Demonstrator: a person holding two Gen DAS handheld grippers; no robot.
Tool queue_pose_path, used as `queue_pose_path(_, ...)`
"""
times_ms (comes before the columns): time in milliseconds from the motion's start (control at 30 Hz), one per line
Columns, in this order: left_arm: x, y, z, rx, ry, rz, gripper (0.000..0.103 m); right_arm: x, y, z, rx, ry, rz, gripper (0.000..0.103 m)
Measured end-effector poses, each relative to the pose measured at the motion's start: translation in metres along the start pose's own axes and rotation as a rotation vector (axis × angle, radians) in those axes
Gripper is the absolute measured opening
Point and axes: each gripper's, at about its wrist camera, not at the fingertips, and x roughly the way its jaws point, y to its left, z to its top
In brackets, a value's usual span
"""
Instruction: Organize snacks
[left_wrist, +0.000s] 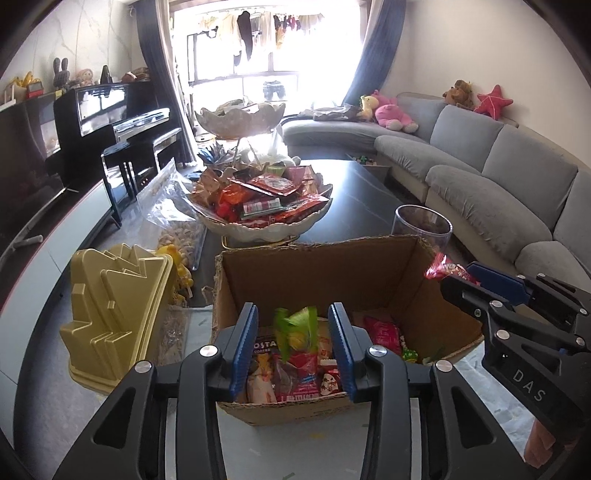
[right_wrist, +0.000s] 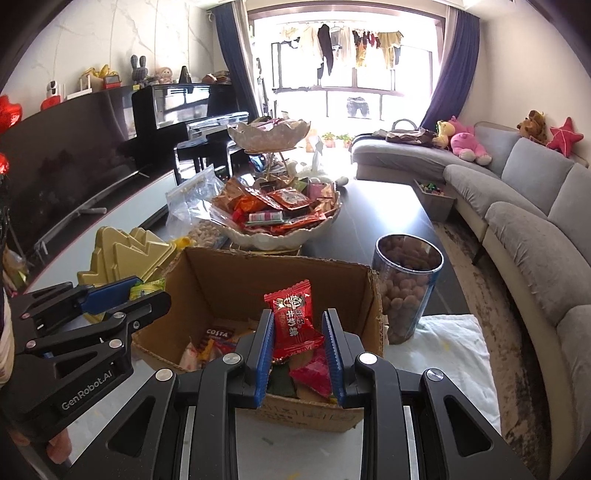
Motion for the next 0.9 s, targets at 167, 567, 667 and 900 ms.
queue_pose_path(167, -0.001, 0.007, -0.009, -0.015, -0.006, 0.016, 0.056, 0.007, -0.009, -0.002, 0.026, -0.006, -0.033, 0.051)
queue_pose_path(567, -0.046, 0.008, -0.033, -0.013, -0.083, 0.092, 0.077, -0.024, -0.001, -0.021, 0.009, -0.072, -0.064, 0.073)
queue_pose_path(667, -0.062, 0.006, -0.043, -0.014, -0.110, 0.093, 0.082, -0.037, -0.001, -0.027, 0.012, -0.087, -0.059, 0.076)
queue_pose_path(900, -0.105, 0.000, -0.065, -0.029, -0.194, 0.091, 0.098, -0.074, -0.001, -0.047, 0.028, -0.137, -0.066, 0.083)
